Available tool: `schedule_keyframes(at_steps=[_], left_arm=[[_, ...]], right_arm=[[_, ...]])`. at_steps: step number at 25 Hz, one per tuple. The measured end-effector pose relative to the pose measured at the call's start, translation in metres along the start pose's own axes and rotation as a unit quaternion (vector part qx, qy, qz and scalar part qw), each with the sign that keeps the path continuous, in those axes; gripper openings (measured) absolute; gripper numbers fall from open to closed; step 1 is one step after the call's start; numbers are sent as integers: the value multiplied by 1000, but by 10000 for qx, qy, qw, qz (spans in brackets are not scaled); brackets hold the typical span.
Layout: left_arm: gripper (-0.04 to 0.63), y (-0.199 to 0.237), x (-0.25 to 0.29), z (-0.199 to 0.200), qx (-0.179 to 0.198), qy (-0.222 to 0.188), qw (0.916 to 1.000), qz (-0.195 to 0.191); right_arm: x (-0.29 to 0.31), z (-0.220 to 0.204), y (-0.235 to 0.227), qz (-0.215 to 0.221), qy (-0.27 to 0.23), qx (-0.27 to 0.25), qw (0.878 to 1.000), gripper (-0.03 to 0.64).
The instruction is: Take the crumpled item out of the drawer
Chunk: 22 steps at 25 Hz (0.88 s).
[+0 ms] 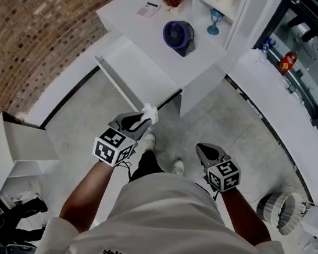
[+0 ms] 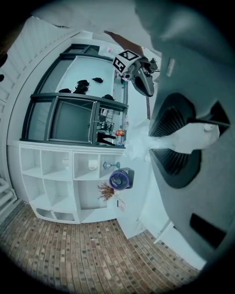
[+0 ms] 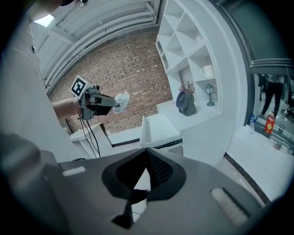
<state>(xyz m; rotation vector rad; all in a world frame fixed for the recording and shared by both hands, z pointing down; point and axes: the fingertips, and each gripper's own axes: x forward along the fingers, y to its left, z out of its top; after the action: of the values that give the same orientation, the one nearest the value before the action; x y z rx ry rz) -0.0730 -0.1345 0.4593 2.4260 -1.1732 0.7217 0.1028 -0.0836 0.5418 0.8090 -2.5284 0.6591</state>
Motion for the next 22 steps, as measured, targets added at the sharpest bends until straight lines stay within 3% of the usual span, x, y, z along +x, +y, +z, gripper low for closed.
schedule_keyframes(at_steps=[22], left_arm=[[89,-5,-1,3,-7,-13,10000,2]], right_arm=[[5,5,-2,87,-37,-223,9997,11]])
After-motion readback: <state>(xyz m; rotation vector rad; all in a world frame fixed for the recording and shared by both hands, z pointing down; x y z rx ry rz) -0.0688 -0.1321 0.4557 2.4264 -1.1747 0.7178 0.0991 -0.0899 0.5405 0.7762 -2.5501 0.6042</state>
